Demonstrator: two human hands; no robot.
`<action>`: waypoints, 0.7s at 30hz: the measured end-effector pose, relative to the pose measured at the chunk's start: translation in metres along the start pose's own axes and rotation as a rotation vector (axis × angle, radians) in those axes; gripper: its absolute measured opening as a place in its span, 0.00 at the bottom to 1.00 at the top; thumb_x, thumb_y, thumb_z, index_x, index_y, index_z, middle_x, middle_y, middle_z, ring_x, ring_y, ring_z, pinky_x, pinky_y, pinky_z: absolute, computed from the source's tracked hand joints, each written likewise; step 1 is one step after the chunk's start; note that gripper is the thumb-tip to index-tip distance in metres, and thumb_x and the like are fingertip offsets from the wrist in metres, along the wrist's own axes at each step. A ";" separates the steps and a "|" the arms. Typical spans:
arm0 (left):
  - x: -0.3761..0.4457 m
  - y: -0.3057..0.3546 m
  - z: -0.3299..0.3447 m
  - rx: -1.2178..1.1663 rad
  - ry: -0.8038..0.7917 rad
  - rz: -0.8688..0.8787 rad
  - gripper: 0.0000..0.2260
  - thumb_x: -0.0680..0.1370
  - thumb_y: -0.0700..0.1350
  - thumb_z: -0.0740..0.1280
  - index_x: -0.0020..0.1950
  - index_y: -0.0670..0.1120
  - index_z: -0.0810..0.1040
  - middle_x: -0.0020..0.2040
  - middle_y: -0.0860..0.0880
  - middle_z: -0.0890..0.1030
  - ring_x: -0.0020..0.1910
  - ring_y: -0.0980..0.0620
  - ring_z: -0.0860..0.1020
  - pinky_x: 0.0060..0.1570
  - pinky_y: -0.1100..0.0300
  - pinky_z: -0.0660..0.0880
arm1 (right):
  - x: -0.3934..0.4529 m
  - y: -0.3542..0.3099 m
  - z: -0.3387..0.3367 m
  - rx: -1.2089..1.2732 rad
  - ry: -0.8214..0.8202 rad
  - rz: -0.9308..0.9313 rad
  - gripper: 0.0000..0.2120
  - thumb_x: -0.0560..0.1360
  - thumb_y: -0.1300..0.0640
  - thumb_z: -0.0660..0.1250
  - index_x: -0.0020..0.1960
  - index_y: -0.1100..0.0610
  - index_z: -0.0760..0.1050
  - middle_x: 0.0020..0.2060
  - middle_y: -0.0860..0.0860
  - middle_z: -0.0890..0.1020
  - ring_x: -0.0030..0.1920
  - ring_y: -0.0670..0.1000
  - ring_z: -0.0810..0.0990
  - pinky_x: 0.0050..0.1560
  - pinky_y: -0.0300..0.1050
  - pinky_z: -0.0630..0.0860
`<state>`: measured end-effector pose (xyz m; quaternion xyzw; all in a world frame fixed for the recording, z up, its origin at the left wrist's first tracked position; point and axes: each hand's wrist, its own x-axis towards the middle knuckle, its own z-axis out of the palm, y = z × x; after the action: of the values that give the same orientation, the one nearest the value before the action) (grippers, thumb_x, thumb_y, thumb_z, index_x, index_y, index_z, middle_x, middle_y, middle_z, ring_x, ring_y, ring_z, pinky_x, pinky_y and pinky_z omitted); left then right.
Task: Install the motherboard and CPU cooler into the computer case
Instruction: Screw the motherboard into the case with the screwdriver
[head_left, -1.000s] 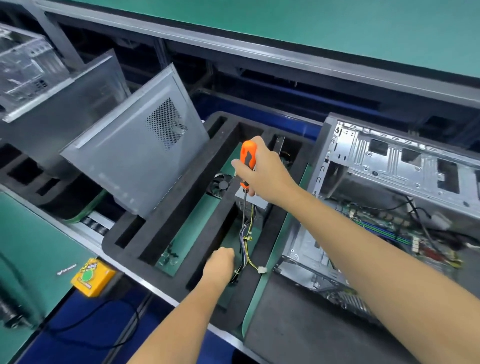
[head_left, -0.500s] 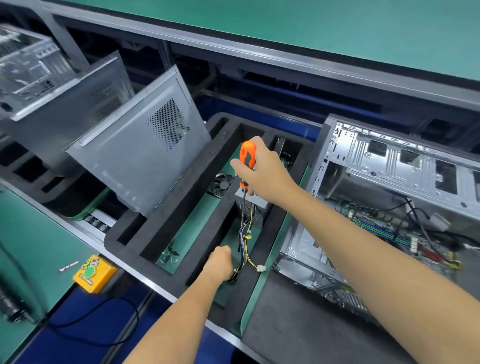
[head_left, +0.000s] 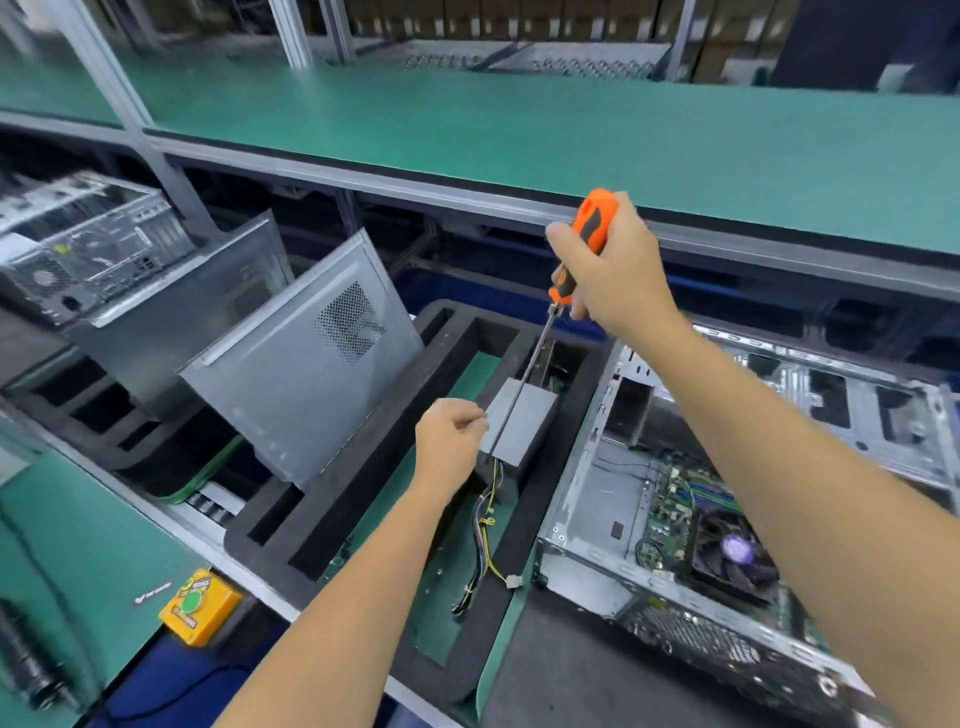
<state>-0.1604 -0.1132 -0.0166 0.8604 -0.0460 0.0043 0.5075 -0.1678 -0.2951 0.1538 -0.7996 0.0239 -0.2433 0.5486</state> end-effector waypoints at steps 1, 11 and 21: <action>0.003 0.010 0.005 -0.023 -0.020 0.027 0.05 0.72 0.36 0.70 0.46 0.42 0.84 0.46 0.48 0.82 0.47 0.53 0.79 0.51 0.62 0.75 | 0.004 -0.007 -0.012 0.014 0.031 -0.011 0.12 0.78 0.52 0.65 0.44 0.53 0.62 0.29 0.51 0.73 0.22 0.47 0.73 0.23 0.42 0.73; -0.004 0.095 0.082 -0.113 -0.274 0.269 0.08 0.76 0.38 0.67 0.45 0.51 0.81 0.40 0.58 0.81 0.41 0.63 0.78 0.42 0.73 0.73 | 0.002 -0.056 -0.145 -0.132 0.368 -0.127 0.11 0.79 0.52 0.64 0.46 0.55 0.63 0.33 0.50 0.69 0.23 0.45 0.74 0.24 0.35 0.72; -0.030 0.153 0.159 -0.164 -0.530 0.328 0.03 0.75 0.38 0.70 0.45 0.46 0.80 0.37 0.53 0.79 0.37 0.58 0.76 0.38 0.72 0.73 | -0.035 -0.073 -0.240 -0.251 0.575 -0.132 0.12 0.78 0.51 0.64 0.43 0.51 0.61 0.34 0.55 0.73 0.23 0.49 0.75 0.21 0.40 0.70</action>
<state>-0.2092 -0.3235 0.0382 0.7689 -0.3145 -0.1419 0.5383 -0.3149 -0.4634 0.2730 -0.7593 0.1556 -0.4896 0.3994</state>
